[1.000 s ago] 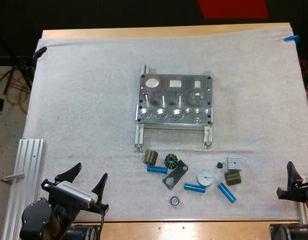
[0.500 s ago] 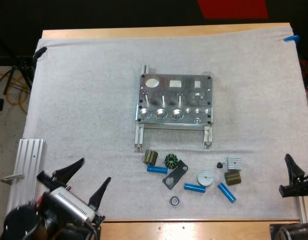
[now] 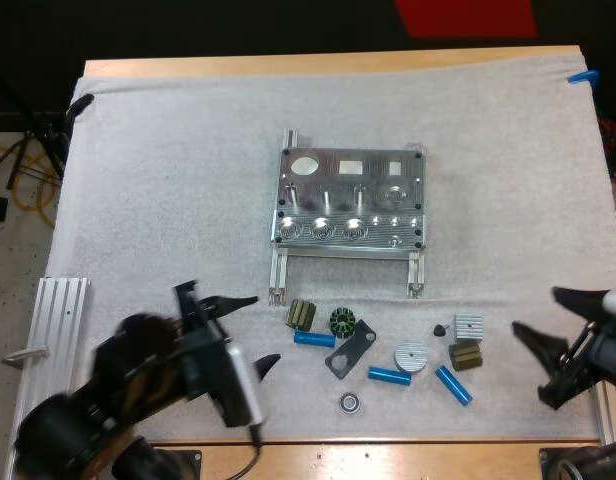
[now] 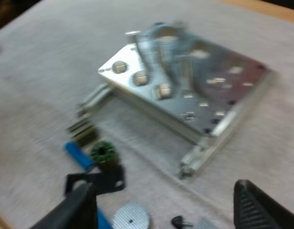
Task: Load cells from left to right
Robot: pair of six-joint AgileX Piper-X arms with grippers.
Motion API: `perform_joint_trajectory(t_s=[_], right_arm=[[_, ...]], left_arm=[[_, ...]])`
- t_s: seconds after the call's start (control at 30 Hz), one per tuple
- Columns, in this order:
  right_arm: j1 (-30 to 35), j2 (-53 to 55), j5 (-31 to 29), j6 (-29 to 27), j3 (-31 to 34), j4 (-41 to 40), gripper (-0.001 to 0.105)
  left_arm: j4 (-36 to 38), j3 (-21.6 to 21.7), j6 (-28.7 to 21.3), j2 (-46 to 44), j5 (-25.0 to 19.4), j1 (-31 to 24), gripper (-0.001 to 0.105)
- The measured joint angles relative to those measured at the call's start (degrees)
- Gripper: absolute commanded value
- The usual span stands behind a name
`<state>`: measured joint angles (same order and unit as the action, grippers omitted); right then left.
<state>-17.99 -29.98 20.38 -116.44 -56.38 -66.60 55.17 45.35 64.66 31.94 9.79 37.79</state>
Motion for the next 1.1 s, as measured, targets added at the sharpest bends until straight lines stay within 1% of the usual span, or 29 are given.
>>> perform_joint_trajectory(t_s=[0.07,0.2,0.33,0.5,0.6,0.63,0.7,0.77,0.8,0.87,0.93,1.0,1.1], right_arm=[[-2.46,-0.52,1.55,-2.59,-0.5,-0.9,0.059],[-6.22,-0.5,1.74,-4.86,-0.48,-3.36,0.059],[-9.14,-0.5,1.77,-7.58,-0.48,-5.68,0.059],[-9.63,-0.5,1.97,-8.33,-0.48,-5.67,0.059],[-9.63,-0.5,0.85,-8.47,-0.48,-5.67,0.059],[-9.63,-0.5,0.12,-8.48,-0.48,-5.67,0.059],[-9.63,-0.5,-0.57,-8.61,-0.48,-5.67,0.059],[-9.63,-0.5,-0.69,-8.64,-0.48,-5.67,0.059],[-9.63,-0.5,-0.77,-8.64,-0.48,-5.67,0.059],[-9.63,-0.5,-0.94,-8.64,-0.48,-5.67,0.059],[-9.63,-0.5,-0.96,-8.64,-0.48,-5.67,0.059],[-9.63,-0.5,-0.96,-8.64,-0.48,-5.67,0.059],[-9.63,-0.5,-0.96,-8.64,-0.48,-5.67,0.059]], left_arm=[[0.0,0.0,-1.36,3.8,-1.65,1.75,0.067],[-0.16,0.0,-4.25,10.03,-2.05,2.14,0.067],[-3.96,0.0,-6.01,16.08,-2.26,2.14,0.067],[-9.07,0.0,-6.34,23.51,-2.26,2.14,0.067],[-9.52,0.0,-8.06,29.17,-2.26,2.14,0.067],[-9.52,0.0,-9.4,31.52,-2.26,2.14,0.067],[-9.52,0.0,-10.47,34.54,-2.26,2.14,0.064],[-9.52,0.0,-10.86,38.54,-2.26,2.14,0.054],[-9.38,0.0,-10.88,39.09,-2.26,2.14,0.051],[-8.86,0.0,-11.02,41.42,-2.26,2.14,0.041],[-8.36,0.0,-11.12,42.03,-2.26,2.14,0.036],[-7.63,0.0,-11.38,42.08,-2.26,2.14,0.036],[-6.05,0.0,-13.68,42.08,-2.34,2.14,0.036]])
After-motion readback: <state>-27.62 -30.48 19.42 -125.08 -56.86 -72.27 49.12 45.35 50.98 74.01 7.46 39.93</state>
